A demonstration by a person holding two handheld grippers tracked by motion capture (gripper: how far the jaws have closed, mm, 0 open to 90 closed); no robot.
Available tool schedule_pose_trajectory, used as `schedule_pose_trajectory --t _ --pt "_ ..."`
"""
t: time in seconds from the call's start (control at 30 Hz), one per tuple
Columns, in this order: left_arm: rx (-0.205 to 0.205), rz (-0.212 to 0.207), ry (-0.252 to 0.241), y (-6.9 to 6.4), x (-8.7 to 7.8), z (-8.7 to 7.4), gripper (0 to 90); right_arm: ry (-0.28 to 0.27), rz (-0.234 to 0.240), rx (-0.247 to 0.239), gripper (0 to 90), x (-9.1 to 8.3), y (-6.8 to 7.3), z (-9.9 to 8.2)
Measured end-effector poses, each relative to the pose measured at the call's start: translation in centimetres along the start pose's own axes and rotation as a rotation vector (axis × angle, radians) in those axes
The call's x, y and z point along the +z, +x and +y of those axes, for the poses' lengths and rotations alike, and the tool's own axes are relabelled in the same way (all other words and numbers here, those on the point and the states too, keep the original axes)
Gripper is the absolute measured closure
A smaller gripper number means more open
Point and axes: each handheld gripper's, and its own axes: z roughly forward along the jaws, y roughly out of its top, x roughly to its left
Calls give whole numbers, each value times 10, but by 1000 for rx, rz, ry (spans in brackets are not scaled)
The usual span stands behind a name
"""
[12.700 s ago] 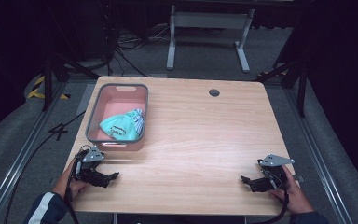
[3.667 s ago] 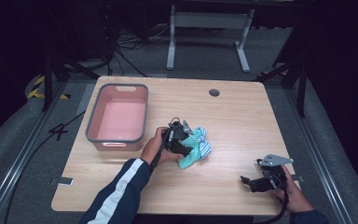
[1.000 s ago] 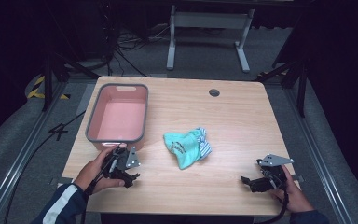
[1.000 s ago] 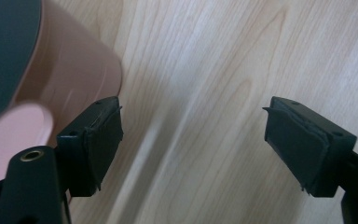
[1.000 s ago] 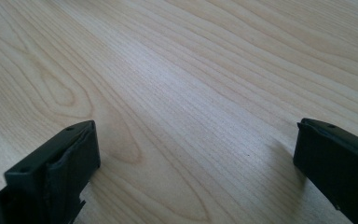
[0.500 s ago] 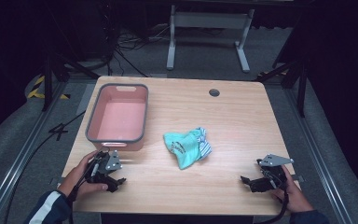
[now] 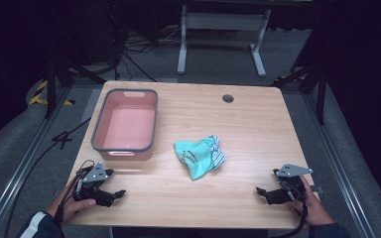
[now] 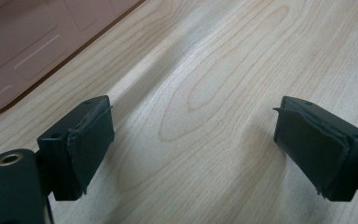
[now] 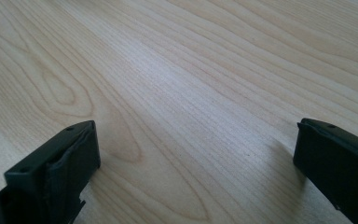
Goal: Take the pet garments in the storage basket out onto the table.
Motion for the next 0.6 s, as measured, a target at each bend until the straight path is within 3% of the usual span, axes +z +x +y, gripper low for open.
schedule_pose_trajectory --t 0.6 --pt "-10 -1 -1 0 0 -1 122 0 4 -9 5 1 -1 1"
